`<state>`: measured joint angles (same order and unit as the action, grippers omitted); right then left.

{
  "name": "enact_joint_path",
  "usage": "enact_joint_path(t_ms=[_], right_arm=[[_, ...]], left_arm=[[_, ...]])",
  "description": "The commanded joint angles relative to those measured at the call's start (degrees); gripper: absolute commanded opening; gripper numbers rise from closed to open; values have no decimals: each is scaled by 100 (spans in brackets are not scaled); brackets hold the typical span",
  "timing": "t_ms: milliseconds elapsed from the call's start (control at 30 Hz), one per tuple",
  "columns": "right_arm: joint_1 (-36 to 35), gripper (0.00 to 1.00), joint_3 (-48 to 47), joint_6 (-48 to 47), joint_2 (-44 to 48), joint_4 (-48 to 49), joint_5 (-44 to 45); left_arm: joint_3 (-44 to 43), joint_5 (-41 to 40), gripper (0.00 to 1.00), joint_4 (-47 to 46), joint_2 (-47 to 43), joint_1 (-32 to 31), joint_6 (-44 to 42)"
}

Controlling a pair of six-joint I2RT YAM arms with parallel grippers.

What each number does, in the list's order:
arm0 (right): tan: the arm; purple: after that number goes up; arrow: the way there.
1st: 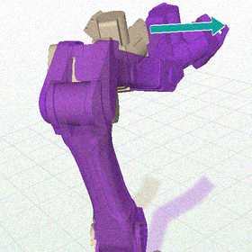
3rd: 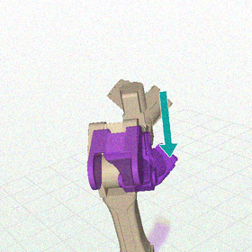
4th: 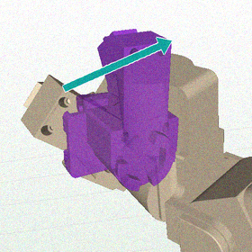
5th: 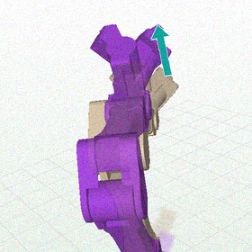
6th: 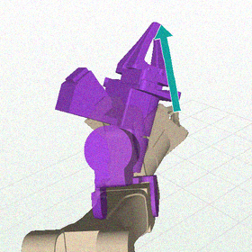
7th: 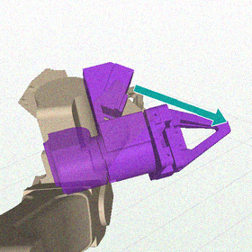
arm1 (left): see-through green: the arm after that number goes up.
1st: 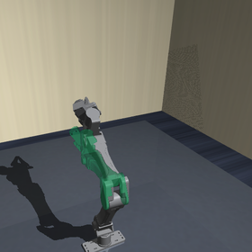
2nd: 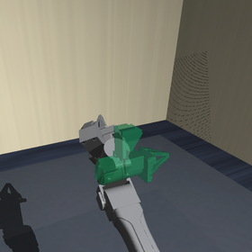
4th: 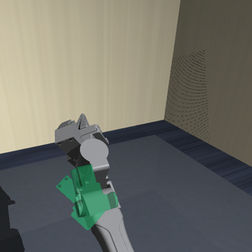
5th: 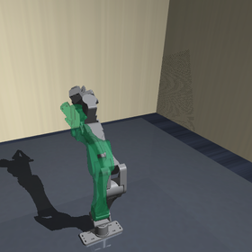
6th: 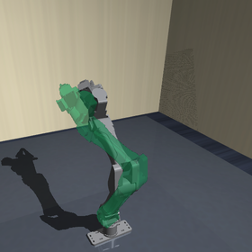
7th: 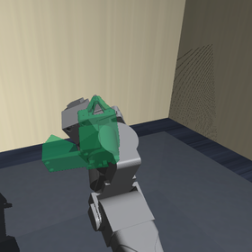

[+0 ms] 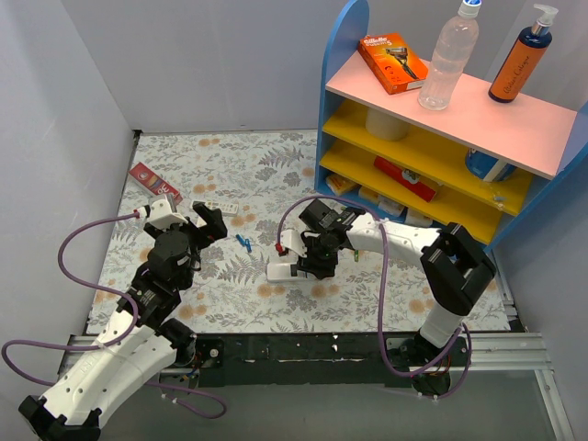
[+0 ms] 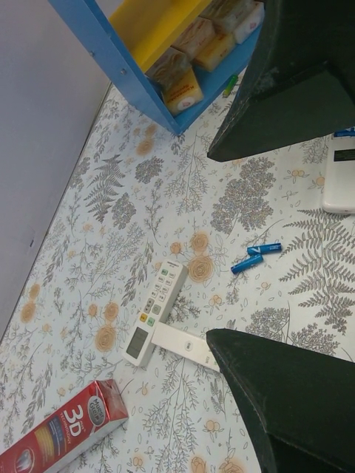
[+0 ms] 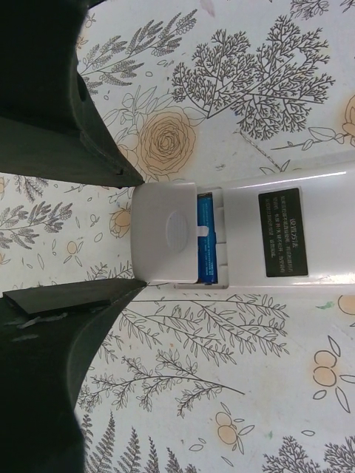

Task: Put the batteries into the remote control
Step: Load the battery cover into the remote control.

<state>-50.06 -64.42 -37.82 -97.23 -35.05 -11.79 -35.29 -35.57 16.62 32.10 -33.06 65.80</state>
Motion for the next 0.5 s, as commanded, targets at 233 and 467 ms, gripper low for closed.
enact_joint_path(t_ms=[233, 467], right_arm=[[-65, 27, -229, -173, -103, 42, -51], [-91, 27, -229, -190, -86, 103, 72]], left_arm=[[31, 42, 98, -71, 7, 71, -67], [39, 68, 98, -71, -2, 89, -59]])
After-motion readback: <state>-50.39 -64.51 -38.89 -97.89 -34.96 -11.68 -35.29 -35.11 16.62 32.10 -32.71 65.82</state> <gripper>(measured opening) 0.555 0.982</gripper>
